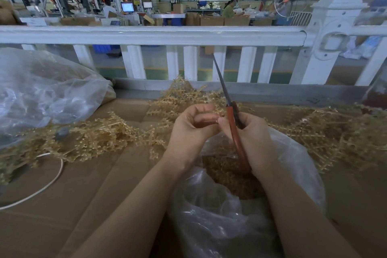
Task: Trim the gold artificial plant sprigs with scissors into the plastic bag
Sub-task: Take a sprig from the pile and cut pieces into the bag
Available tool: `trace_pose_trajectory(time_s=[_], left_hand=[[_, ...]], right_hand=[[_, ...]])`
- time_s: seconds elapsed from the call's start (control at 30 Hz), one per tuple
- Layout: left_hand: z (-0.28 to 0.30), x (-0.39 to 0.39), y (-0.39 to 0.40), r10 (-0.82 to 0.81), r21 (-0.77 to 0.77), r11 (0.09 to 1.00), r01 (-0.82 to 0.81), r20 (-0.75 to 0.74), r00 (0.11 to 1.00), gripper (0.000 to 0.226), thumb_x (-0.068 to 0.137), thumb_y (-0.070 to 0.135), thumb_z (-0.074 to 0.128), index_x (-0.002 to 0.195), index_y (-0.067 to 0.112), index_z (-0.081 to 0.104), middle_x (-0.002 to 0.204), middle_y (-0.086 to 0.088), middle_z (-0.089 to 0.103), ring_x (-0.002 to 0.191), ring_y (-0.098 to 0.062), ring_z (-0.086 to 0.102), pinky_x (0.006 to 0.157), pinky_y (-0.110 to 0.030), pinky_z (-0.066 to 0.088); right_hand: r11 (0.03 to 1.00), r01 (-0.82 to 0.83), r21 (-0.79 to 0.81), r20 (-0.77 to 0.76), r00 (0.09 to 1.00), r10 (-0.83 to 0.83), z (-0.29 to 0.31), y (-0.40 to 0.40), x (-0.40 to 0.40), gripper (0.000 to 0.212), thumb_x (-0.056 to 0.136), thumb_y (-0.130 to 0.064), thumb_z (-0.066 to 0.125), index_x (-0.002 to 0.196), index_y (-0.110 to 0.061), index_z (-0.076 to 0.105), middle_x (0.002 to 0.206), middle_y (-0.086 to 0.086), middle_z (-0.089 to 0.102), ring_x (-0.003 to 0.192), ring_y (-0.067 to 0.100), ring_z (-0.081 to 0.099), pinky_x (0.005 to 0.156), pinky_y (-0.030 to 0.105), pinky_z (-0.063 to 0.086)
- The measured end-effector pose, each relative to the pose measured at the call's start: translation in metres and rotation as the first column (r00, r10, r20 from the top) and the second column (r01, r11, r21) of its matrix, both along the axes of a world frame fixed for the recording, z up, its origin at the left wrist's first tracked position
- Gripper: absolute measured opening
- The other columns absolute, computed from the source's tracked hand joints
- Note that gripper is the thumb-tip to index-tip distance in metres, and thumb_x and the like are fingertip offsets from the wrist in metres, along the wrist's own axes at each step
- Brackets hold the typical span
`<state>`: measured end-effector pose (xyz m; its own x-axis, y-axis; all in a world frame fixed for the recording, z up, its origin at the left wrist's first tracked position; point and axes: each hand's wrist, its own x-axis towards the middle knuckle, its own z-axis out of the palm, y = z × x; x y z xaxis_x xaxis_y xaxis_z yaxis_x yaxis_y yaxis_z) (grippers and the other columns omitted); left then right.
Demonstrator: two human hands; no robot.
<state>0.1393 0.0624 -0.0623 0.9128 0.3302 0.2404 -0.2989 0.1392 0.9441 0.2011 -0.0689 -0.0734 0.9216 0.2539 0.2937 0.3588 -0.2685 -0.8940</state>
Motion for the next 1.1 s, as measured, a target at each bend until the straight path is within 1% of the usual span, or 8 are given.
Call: trace_pose_trajectory(time_s=[0.07, 0.2, 0.33, 0.43, 0.57, 0.7, 0.93, 1.1], left_hand=[[0.001, 0.001, 0.001, 0.037, -0.010, 0.999, -0.037, -0.019, 0.999, 0.028, 0.079, 0.000, 0.072, 0.104, 0.010, 0.064, 0.089, -0.007, 0.075, 0.085, -0.017, 0.072, 0.075, -0.024, 0.055], [0.001, 0.002, 0.005, 0.125, -0.128, 0.982, -0.137, -0.103, 0.987, 0.022, 0.088, 0.018, 0.073, 0.095, 0.012, 0.054, 0.082, -0.007, 0.074, 0.074, -0.018, 0.071, 0.067, -0.029, 0.053], [0.006, 0.001, 0.010, 0.118, -0.092, 0.987, -0.132, -0.141, 0.983, 0.016, 0.092, 0.022, 0.068, 0.098, 0.008, 0.065, 0.069, 0.001, 0.069, 0.055, -0.008, 0.057, 0.052, -0.018, 0.045], [0.010, 0.000, 0.012, 0.145, -0.079, 0.984, -0.159, -0.158, 0.977, 0.016, 0.096, 0.018, 0.063, 0.085, 0.010, 0.073, 0.070, -0.003, 0.071, 0.043, -0.005, 0.035, 0.041, -0.014, 0.032], [0.014, -0.003, 0.010, 0.083, -0.236, 0.964, -0.124, -0.177, 0.981, 0.019, 0.095, 0.019, 0.064, 0.082, 0.012, 0.076, 0.071, -0.001, 0.070, 0.046, -0.005, 0.048, 0.046, -0.016, 0.043], [0.017, -0.003, 0.008, 0.043, -0.269, 0.959, -0.084, -0.153, 0.987, 0.032, 0.097, 0.018, 0.060, 0.072, 0.015, 0.078, 0.072, -0.002, 0.073, 0.059, -0.008, 0.067, 0.055, -0.019, 0.053], [0.022, -0.005, 0.011, 0.241, -0.196, 0.947, -0.255, -0.093, 0.966, 0.019, 0.095, 0.019, 0.065, 0.080, 0.012, 0.075, 0.069, -0.003, 0.072, 0.062, -0.011, 0.068, 0.059, -0.020, 0.055], [0.026, -0.006, 0.016, 0.323, -0.198, 0.923, -0.331, -0.073, 0.944, 0.020, 0.097, 0.014, 0.062, 0.082, 0.010, 0.074, 0.068, -0.002, 0.071, 0.060, -0.010, 0.066, 0.057, -0.019, 0.053]], right_hand=[[1.000, 0.005, 0.001, 0.000, 1.000, -0.005, 0.000, 0.000, 0.001, 0.019, 0.088, -0.036, 0.075, 0.072, -0.030, 0.068, 0.070, -0.018, 0.071, 0.066, 0.003, 0.068, 0.056, 0.019, 0.054], [0.996, -0.015, -0.082, 0.017, 1.000, 0.016, 0.000, 0.000, -0.001, 0.020, 0.089, -0.042, 0.073, 0.079, -0.025, 0.069, 0.071, -0.018, 0.071, 0.068, 0.002, 0.067, 0.058, 0.020, 0.055], [0.988, -0.039, -0.152, 0.026, 0.999, 0.044, 0.001, 0.001, -0.005, 0.016, 0.088, -0.040, 0.073, 0.087, -0.024, 0.071, 0.075, -0.012, 0.072, 0.067, 0.008, 0.068, 0.073, 0.041, 0.061], [0.988, -0.029, -0.153, 0.066, 0.997, 0.040, 0.002, 0.001, -0.008, 0.016, 0.089, -0.040, 0.073, 0.087, -0.024, 0.071, 0.075, -0.011, 0.073, 0.067, 0.008, 0.067, 0.072, 0.045, 0.060], [0.994, -0.008, -0.111, 0.066, 0.998, 0.016, 0.003, 0.000, -0.008, 0.017, 0.091, -0.037, 0.073, 0.083, -0.023, 0.070, 0.071, -0.006, 0.071, 0.067, 0.014, 0.067, 0.071, 0.047, 0.060], [0.988, 0.005, -0.154, 0.090, 0.996, 0.009, 0.003, 0.001, -0.007, 0.018, 0.090, -0.038, 0.073, 0.081, -0.023, 0.069, 0.069, -0.005, 0.070, 0.066, 0.012, 0.066, 0.070, 0.045, 0.058], [0.953, 0.086, -0.292, 0.148, 0.988, -0.044, 0.004, -0.004, -0.010, 0.051, 0.068, -0.082, 0.063, 0.095, -0.038, 0.059, 0.081, -0.024, 0.062, 0.078, -0.007, 0.055, 0.062, 0.018, 0.038], [0.889, 0.111, -0.443, 0.208, 0.978, -0.019, 0.010, -0.008, -0.013, 0.060, 0.070, -0.086, 0.055, 0.104, -0.036, 0.053, 0.089, -0.023, 0.058, 0.082, 0.005, 0.056, 0.070, 0.031, 0.046]])
